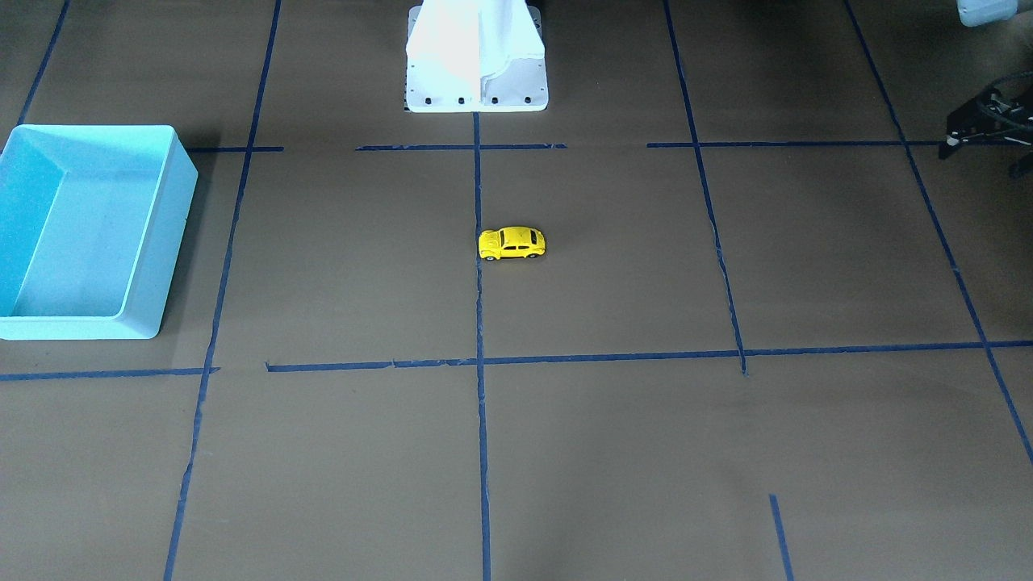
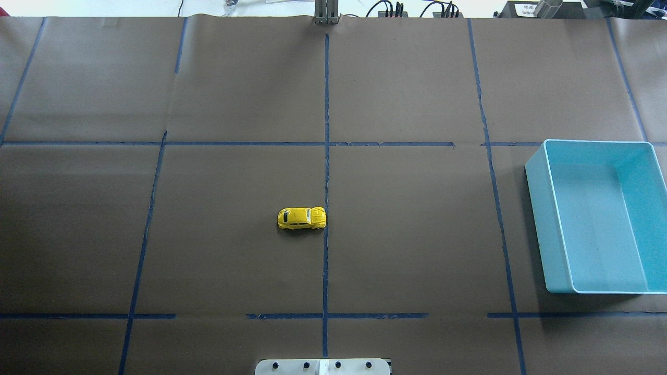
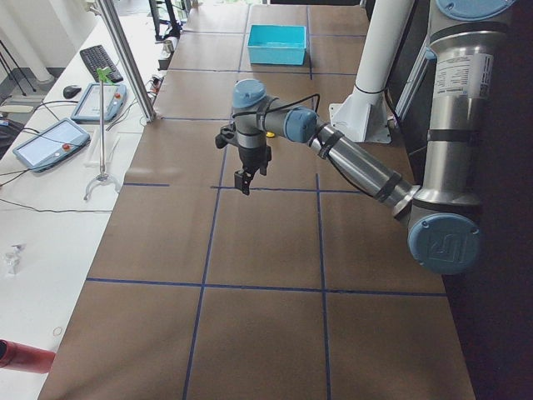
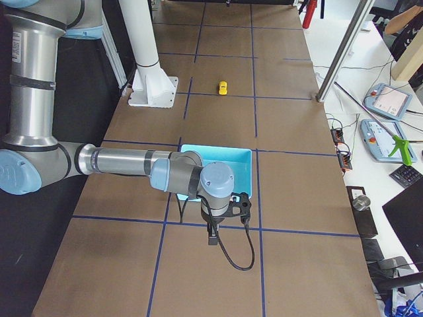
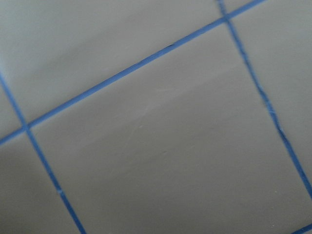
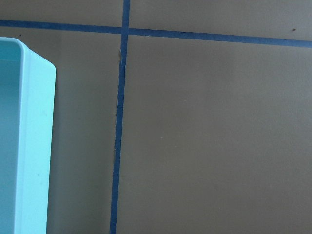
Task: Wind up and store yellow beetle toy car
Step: 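Move the left gripper over the yellow beetle toy car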
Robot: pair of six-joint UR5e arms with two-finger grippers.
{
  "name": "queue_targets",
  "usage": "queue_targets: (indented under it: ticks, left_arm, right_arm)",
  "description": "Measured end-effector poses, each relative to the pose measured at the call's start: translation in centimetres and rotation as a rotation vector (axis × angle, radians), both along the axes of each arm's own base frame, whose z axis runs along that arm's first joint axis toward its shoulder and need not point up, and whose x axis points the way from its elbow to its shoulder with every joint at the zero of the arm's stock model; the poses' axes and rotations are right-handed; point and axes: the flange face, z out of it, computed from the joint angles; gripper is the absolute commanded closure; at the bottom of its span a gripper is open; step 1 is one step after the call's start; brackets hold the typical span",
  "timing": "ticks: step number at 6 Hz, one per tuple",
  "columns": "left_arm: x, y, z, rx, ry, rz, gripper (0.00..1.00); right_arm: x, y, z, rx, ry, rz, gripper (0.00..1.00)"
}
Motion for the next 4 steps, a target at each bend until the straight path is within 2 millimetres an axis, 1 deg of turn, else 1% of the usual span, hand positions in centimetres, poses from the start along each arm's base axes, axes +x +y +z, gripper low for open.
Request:
queue_targets:
  ticks: [1,4]
  left_arm:
    - [4.4,0.7,-2.8,0.064,0.014,0.089,0.00]
    - [18.5,3.4,-10.6,0.277,0.015,0.304,0.00]
  right_arm:
    - [0.0,0.0,0.1,-0.001,-0.001,0.000,0.00]
    - [0.0,0.1,0.3,-0.007,0.000,0.000,0.00]
